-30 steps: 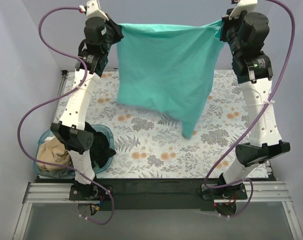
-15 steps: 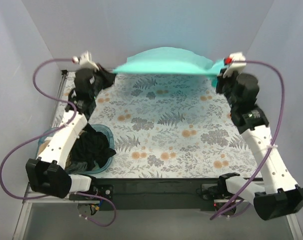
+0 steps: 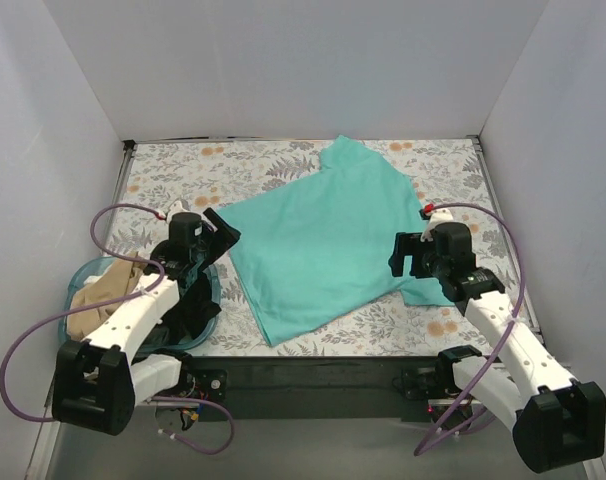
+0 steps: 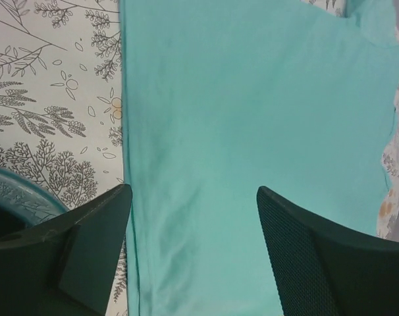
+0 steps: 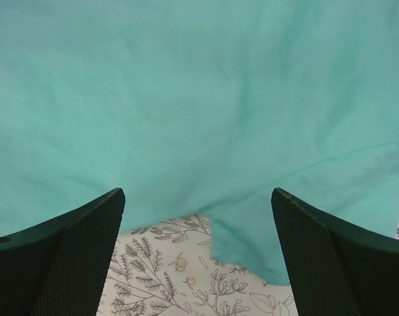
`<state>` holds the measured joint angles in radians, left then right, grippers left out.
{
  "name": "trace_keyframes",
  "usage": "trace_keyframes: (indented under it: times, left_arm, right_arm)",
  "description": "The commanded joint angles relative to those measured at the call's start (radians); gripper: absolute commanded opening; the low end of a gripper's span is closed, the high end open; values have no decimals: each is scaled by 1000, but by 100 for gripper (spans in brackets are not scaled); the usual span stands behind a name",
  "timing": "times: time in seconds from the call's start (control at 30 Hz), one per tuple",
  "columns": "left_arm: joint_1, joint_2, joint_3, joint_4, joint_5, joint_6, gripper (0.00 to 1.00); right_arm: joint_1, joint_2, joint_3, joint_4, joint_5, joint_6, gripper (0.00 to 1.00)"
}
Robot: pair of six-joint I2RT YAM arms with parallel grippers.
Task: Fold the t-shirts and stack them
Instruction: Flatten the tshirt out
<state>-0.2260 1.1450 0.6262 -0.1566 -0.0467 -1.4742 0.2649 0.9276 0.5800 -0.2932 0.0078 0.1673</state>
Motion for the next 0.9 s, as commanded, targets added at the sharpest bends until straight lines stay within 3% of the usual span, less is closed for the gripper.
trace_keyframes:
  times: [0.0,0.17,0.37,0.57,0.77,0.87]
  left_arm:
    - [2,-82,29,-61,-38,-23,78]
    - [2,-100,63,-67,7,-8,81]
    - [-27,-9,104,-58,73,-20,81]
    - [-148,134,150,-41,11,-28,81]
    - [-171,401,248,-26,-18,-35,82]
    - [-167,557,358,-98,-68,-52,82]
  right_arm:
    - [3,-65,69,-7,-14,53,98]
    - [2,-101,104,-17,52,69,98]
    - [0,-12,178,-12,98,71,98]
    - [-4,255,344,38,103,6,98]
    - [-9,702,601,43,67,-6,99]
    - [-19,815,678,45,83,-8,98]
